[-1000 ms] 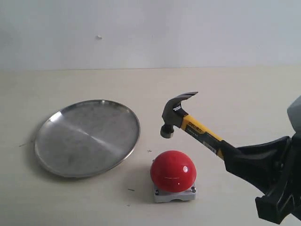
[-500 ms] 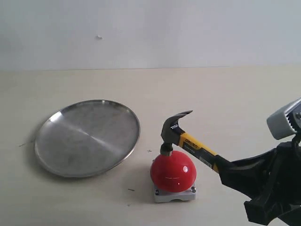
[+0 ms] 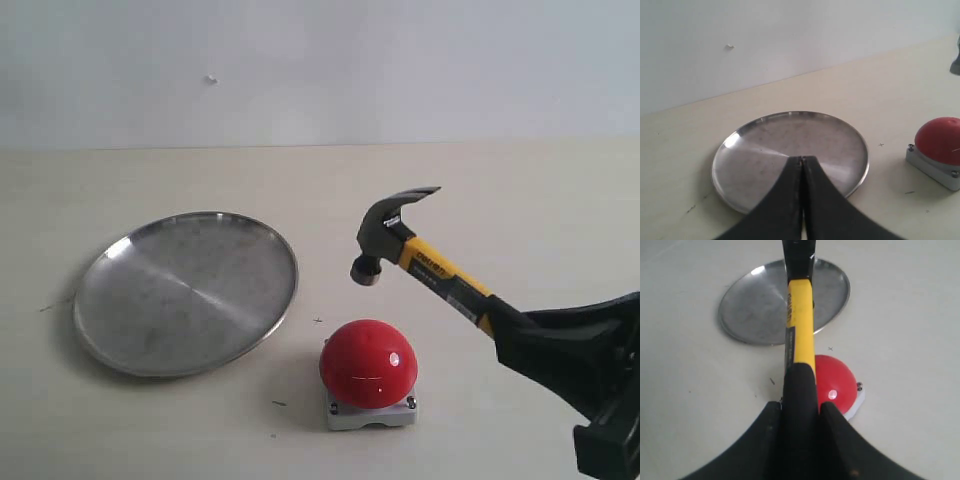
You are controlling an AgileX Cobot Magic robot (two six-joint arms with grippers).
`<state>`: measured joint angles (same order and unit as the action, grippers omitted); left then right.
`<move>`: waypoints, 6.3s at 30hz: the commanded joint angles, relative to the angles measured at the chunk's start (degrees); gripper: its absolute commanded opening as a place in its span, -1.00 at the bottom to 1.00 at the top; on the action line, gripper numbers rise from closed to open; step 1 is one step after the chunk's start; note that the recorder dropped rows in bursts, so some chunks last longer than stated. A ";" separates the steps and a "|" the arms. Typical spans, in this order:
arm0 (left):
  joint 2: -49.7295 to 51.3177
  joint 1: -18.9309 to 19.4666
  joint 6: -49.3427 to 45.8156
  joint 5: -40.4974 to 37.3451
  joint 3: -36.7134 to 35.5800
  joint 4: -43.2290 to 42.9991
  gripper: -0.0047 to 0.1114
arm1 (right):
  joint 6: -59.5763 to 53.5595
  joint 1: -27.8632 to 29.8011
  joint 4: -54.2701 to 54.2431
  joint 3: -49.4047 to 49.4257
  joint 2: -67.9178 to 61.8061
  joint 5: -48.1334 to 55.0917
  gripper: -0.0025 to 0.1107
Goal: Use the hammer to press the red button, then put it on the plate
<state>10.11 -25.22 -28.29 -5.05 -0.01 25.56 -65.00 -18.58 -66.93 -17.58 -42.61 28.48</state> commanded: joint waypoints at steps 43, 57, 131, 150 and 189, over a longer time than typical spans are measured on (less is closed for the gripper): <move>-0.18 0.11 -0.01 -0.17 0.01 0.18 -0.92 | -12.46 -0.02 -20.48 -13.63 -7.26 -0.57 -0.96; -0.18 0.11 -0.01 -0.17 0.01 0.18 -0.92 | -24.53 -0.02 -21.25 -33.83 -41.05 9.88 -0.96; -0.18 0.11 -0.01 -0.17 0.01 0.18 -0.92 | -32.31 -5.74 -33.02 -76.01 -97.40 28.09 -0.96; -0.18 0.11 -0.01 -0.17 0.01 0.18 -0.92 | -27.80 -5.74 -33.02 -76.01 -97.40 18.38 -0.96; -0.18 0.11 -0.01 -0.17 0.01 0.18 -0.92 | -22.92 -5.63 -23.37 -76.01 -89.04 5.81 -0.47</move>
<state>10.11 -25.22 -28.29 -5.15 -0.01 25.56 -91.28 -24.29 -95.24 -93.35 -134.21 34.94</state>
